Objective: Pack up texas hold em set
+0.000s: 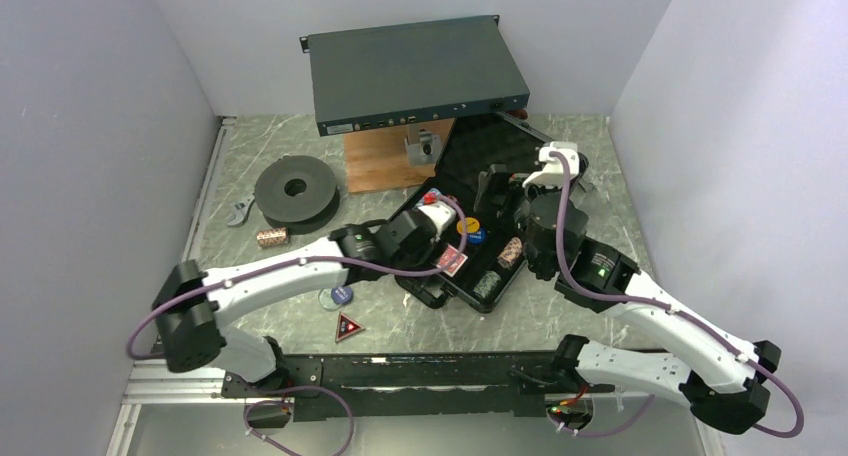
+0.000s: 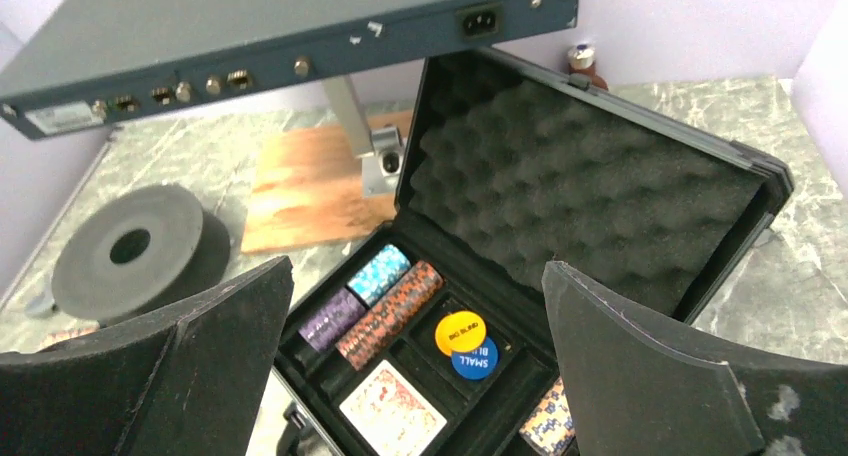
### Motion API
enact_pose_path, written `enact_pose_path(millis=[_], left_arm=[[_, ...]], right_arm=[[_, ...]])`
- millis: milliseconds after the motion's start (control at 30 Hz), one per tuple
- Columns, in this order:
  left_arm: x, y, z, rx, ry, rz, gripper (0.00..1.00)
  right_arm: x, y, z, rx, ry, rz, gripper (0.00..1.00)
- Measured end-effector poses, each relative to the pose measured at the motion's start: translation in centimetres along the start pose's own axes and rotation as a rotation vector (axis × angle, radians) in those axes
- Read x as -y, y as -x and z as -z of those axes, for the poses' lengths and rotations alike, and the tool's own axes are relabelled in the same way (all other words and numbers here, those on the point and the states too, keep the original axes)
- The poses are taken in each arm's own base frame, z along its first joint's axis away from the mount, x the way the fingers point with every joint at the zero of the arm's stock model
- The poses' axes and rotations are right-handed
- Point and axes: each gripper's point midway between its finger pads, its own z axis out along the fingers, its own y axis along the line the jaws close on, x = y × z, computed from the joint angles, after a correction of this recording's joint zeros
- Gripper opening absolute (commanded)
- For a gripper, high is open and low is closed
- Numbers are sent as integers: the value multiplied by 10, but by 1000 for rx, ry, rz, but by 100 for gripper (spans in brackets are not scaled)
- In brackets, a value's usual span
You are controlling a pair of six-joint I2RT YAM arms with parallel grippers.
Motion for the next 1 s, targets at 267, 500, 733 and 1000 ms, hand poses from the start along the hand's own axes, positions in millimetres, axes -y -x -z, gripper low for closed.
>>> enact_pose_path(millis=[267, 500, 733, 1000], left_arm=[[-69, 15, 44, 95, 103, 84, 77], [-136, 8, 74, 142, 217, 214, 85], [-198, -5, 87, 134, 301, 373, 84], [-238, -17, 94, 130, 376, 433, 88]], right_arm=[[-24, -29, -4, -86, 115, 69, 99], [-53, -80, -14, -253, 203, 166, 100], [-92, -119, -24, -425, 263, 155, 100], [-138, -181, -10, -635, 475, 167, 100]])
